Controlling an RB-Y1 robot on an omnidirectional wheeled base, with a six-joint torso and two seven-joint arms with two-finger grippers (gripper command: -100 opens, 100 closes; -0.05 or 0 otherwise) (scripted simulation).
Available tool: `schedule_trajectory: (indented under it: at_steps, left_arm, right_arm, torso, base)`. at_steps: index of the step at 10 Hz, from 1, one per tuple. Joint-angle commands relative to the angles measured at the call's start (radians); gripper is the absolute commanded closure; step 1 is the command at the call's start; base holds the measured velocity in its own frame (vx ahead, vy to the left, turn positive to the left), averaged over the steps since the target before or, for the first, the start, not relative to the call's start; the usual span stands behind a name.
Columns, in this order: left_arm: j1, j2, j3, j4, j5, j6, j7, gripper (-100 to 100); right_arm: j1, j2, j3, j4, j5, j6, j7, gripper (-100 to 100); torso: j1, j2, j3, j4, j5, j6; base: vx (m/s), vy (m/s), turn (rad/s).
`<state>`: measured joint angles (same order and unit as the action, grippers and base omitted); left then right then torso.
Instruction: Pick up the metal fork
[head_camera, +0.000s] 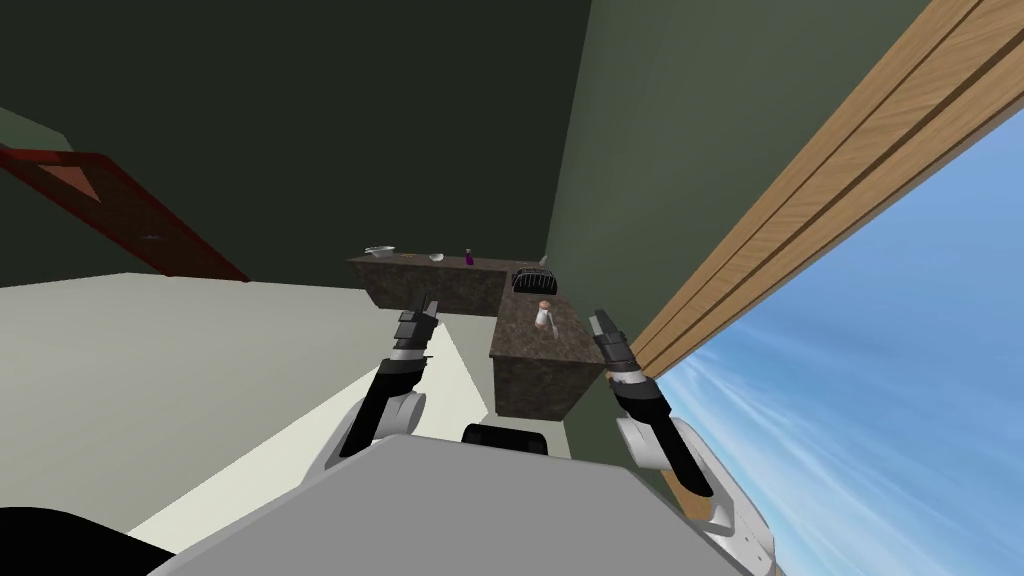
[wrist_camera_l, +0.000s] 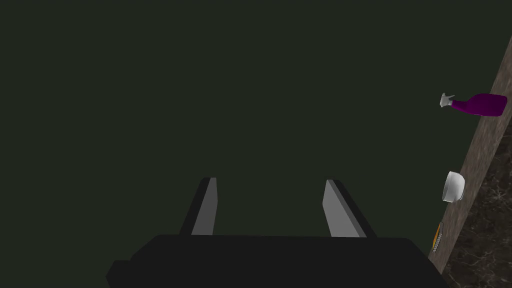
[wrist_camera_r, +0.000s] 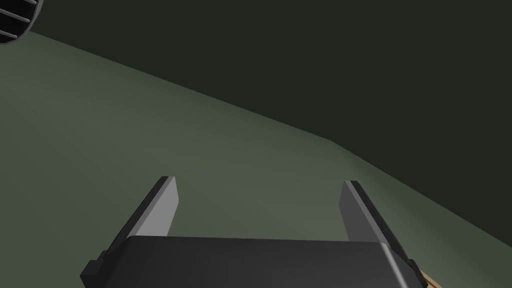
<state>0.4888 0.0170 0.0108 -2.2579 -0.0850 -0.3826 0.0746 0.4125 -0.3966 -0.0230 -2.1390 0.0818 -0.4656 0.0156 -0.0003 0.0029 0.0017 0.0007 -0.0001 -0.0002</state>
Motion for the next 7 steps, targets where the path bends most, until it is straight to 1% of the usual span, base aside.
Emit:
schedule_trajectory:
  at_steps: [1, 2, 3, 4, 5, 6, 7]
  left_arm:
    - [0.000, 0.000, 0.000, 0.000, 0.000, 0.000, 0.000, 0]
    - [0.000, 0.000, 0.000, 0.000, 0.000, 0.000, 0.000, 0]
    - [0.000, 0.000, 0.000, 0.000, 0.000, 0.000, 0.000, 0]
    - [0.000, 0.000, 0.000, 0.000, 0.000, 0.000, 0.000, 0]
    - [0.000, 0.000, 0.000, 0.000, 0.000, 0.000, 0.000, 0]
    - [0.000, 0.000, 0.000, 0.000, 0.000, 0.000, 0.000, 0]
    - [0.000, 0.000, 0.000, 0.000, 0.000, 0.000, 0.000, 0]
  right_arm:
    - [-0.004, -0.035, 0.003, 0.015, 0.000, -0.001, 0.007, -100]
    - [-0.005, -0.073, 0.007, 0.047, -0.002, -0.005, 0.015, -100]
    - [-0.005, -0.092, 0.007, 0.047, -0.002, -0.005, 0.015, -100]
    - [-0.005, -0.125, 0.011, 0.081, -0.004, -0.008, 0.023, -100]
    - [-0.005, -0.150, 0.011, 0.081, -0.004, -0.008, 0.023, -100]
    - [-0.003, -0.183, 0.016, 0.117, -0.007, -0.011, 0.029, -100]
    - [-0.003, -0.209, 0.016, 0.117, -0.007, -0.011, 0.029, -100]
  torso:
    - [0.000, 0.000, 0.000, 0.000, 0.000, 0.000]
    - [0.000, 0.000, 0.000, 0.000, 0.000, 0.000]
    - [0.000, 0.000, 0.000, 0.000, 0.000, 0.000]
    - [0.000, 0.000, 0.000, 0.000, 0.000, 0.001]
    - [0.000, 0.000, 0.000, 0.000, 0.000, 0.001]
    - [0.000, 0.000, 0.000, 0.000, 0.000, 0.001]
    - [0.000, 0.000, 0.000, 0.000, 0.000, 0.000]
  base:
    - [-0.042, 0.008, 0.068]
    - [-0.047, 0.003, 0.168]
    - [-0.044, 0.000, 0.071]
    - [-0.050, 0.003, 0.201]
    - [-0.042, 0.004, 0.005]
    - [-0.053, 0.018, 0.183]
    - [-0.041, 0.013, 0.106]
